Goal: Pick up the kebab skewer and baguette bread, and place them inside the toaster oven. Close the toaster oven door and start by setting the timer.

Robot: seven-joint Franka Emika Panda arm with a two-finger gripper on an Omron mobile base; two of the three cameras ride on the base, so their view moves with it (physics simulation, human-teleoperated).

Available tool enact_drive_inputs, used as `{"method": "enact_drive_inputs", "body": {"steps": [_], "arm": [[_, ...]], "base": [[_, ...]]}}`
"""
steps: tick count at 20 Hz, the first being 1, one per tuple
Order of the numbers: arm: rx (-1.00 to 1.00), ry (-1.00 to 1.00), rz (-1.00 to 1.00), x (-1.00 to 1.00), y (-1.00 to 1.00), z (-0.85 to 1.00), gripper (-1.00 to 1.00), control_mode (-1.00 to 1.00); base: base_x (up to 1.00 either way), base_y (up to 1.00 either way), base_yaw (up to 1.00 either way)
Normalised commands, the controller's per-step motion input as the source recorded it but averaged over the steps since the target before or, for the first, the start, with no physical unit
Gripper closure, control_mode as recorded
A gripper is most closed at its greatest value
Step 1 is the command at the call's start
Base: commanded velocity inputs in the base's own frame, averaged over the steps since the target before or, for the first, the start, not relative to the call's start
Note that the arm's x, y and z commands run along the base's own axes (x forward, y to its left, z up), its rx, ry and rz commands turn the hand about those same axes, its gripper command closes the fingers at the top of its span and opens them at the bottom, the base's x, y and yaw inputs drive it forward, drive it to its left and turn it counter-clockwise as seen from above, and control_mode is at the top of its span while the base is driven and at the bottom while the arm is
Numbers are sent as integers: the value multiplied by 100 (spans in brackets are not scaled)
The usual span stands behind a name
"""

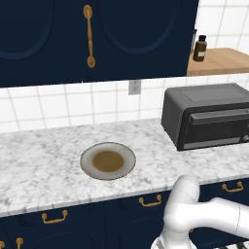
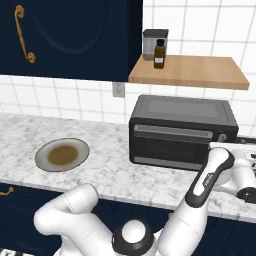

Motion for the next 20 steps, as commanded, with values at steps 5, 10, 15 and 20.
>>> {"method": "enact_drive_inputs", "body": {"steps": [5,10,15,20], "arm": [[-1,-1,-7,7,0,43,-100,-100],[0,0,-8,0,0,46,-100,-100],[0,0,-7,0,0,38,-100,-100],[0,0,-2,0,-2,46,-100,-100]], "base": [[0,0,0],[0,0,0],[0,0,0],[0,0,0]]}}
